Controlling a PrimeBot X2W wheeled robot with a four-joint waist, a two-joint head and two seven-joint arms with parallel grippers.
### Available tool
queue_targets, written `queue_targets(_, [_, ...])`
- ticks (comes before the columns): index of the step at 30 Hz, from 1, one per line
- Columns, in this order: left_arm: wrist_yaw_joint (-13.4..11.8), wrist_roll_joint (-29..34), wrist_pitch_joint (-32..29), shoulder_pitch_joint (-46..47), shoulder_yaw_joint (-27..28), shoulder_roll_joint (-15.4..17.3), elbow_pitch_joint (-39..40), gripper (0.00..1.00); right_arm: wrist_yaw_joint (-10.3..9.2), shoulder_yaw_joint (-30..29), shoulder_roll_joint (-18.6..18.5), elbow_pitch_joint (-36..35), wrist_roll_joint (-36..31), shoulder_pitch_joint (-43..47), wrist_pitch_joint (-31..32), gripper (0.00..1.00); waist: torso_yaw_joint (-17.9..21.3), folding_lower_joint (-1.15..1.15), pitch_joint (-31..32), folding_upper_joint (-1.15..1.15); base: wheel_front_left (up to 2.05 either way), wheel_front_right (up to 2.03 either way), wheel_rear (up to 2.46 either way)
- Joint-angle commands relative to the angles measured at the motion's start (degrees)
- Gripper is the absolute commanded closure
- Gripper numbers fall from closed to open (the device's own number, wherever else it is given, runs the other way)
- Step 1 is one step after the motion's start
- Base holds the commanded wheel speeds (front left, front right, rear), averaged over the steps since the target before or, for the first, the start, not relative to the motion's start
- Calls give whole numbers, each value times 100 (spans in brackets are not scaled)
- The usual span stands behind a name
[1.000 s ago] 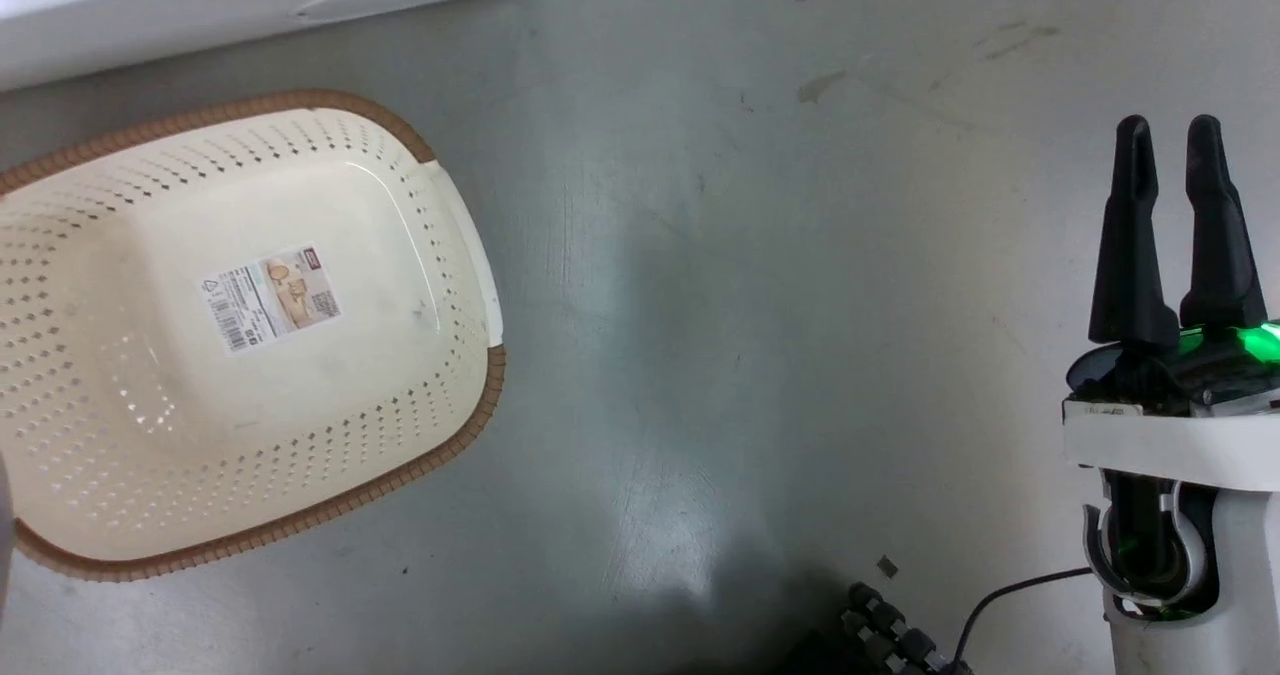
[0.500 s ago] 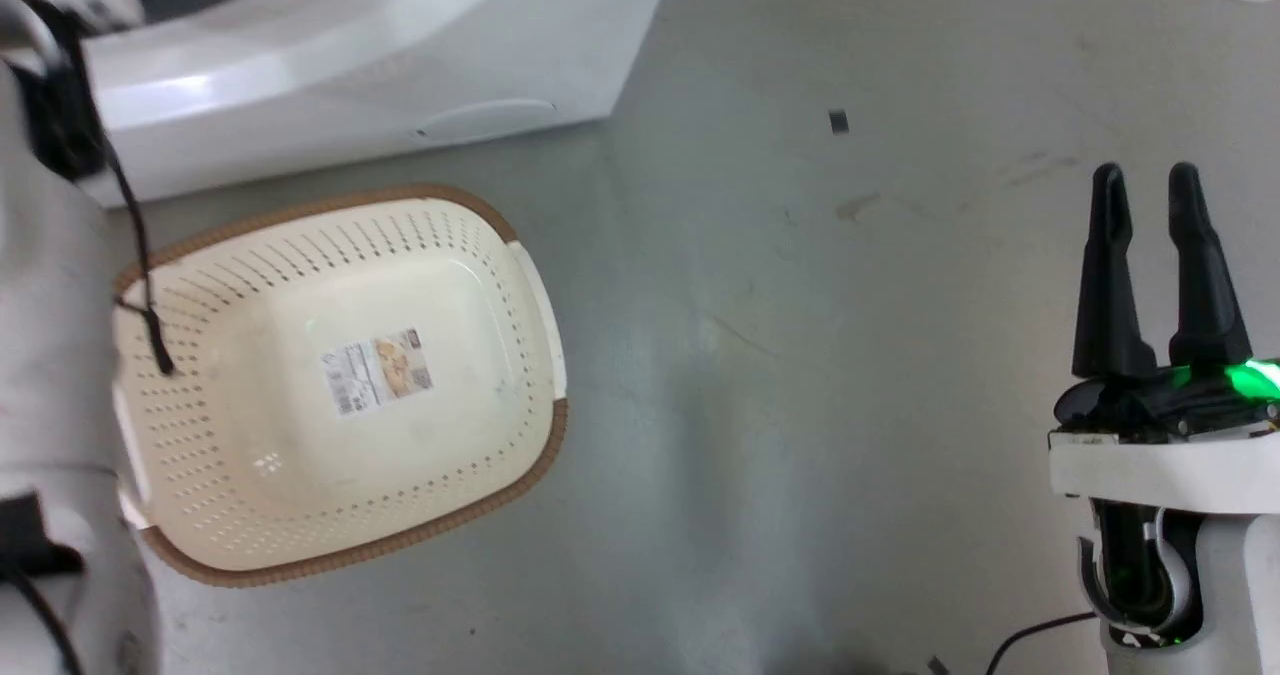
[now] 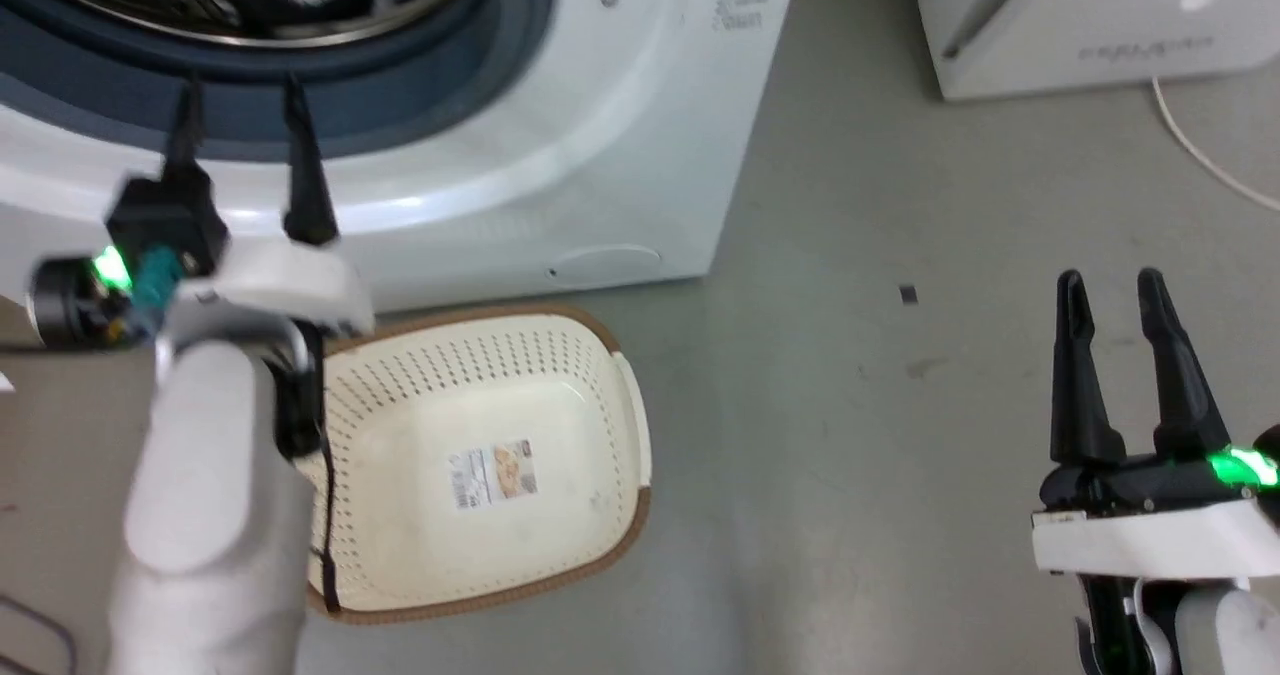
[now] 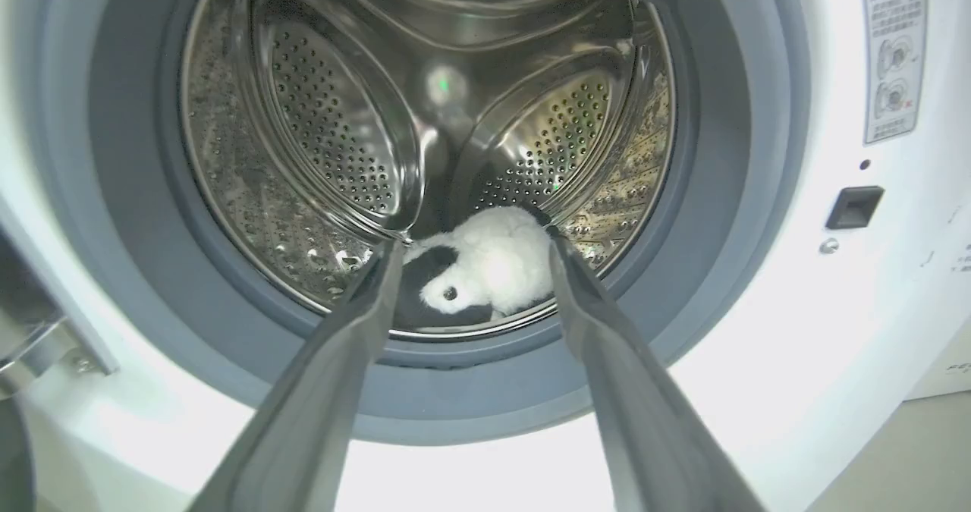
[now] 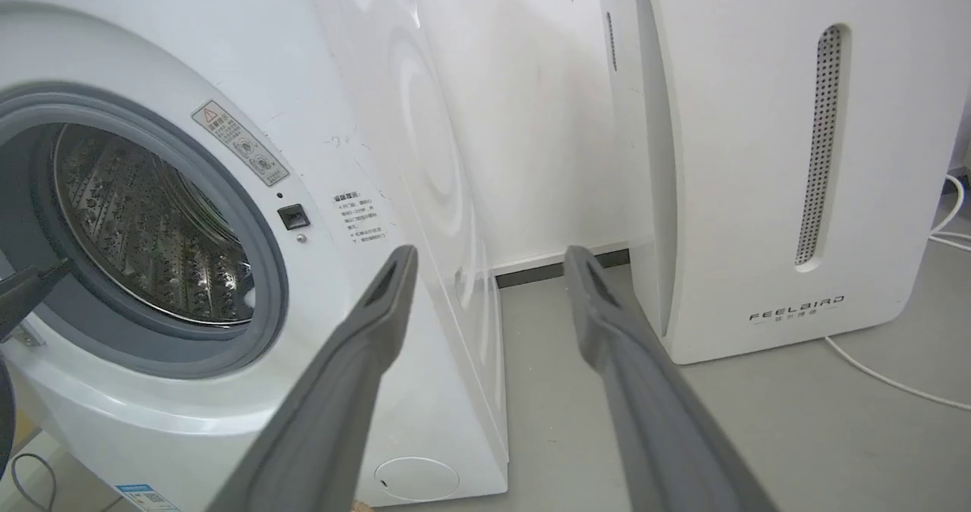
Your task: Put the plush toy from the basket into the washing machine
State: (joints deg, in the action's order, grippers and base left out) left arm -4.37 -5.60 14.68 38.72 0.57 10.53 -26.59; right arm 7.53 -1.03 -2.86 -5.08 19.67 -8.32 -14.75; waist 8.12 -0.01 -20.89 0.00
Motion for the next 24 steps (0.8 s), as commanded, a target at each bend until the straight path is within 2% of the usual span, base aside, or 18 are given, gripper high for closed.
queue_targets(1, [31,74,31,-333,-28,-71,171,0,-4,-44,-1,39,-73,143,-25,0,-294,1,488,0,0,0,0])
queue_targets(10, [-25,232,32,-1802,-27,-351,902,0,-4,-178,-1,214,-690,605,-25,0,-619,1,1205,0,0,0,0])
queue_targets(24, [192,322,32,-3468,-210,-578,1400,0,-4,-384,-1,426,-1007,1336,-25,0,-891,1,1972,0,0,0,0])
